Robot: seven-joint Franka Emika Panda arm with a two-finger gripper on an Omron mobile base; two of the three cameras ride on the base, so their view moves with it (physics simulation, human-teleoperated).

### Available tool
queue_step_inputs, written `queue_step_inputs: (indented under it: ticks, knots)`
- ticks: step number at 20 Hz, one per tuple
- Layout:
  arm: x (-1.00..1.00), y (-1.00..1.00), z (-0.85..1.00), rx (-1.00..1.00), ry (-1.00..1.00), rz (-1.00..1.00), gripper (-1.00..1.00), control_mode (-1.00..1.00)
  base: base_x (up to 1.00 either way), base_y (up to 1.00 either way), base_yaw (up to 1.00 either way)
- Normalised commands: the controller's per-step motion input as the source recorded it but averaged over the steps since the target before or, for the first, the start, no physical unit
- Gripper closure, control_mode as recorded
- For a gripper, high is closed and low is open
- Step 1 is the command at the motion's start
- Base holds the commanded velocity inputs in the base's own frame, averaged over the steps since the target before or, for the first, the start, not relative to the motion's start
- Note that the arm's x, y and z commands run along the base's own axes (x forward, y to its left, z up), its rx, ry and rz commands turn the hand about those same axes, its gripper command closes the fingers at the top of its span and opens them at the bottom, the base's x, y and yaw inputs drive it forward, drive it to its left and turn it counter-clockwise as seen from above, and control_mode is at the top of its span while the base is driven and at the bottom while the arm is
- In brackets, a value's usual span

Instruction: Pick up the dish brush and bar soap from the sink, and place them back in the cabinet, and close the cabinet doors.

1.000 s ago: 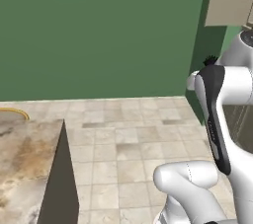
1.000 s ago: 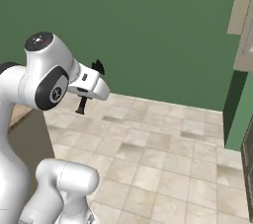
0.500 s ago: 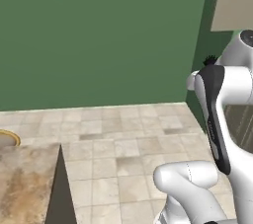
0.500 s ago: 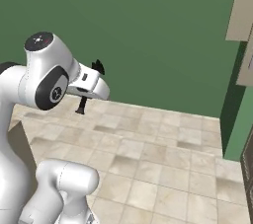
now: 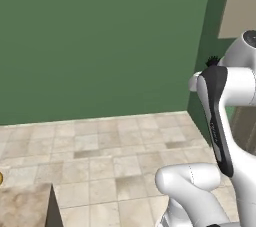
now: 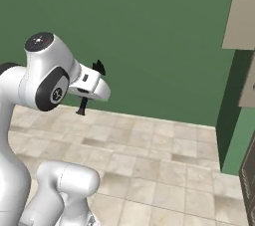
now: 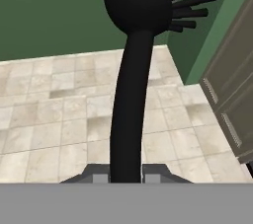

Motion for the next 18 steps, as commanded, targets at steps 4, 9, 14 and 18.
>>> queue_step_inputs:
  ticks: [4, 9, 14, 18]
  knots:
    - [0.0, 0.0, 0.0, 0.0, 0.0, 0.0, 1.0, 1.0, 0.72, 0.21, -0.11]
    - [0.0, 0.0, 0.0, 0.0, 0.0, 0.0, 1.0, 1.0, 0.73, 0.22, -0.11]
    - [0.0, 0.0, 0.0, 0.0, 0.0, 0.0, 1.0, 1.0, 0.72, 0.2, -0.1]
    - [0.0, 0.0, 0.0, 0.0, 0.0, 0.0, 1.0, 1.0, 0.63, 0.18, -0.11]
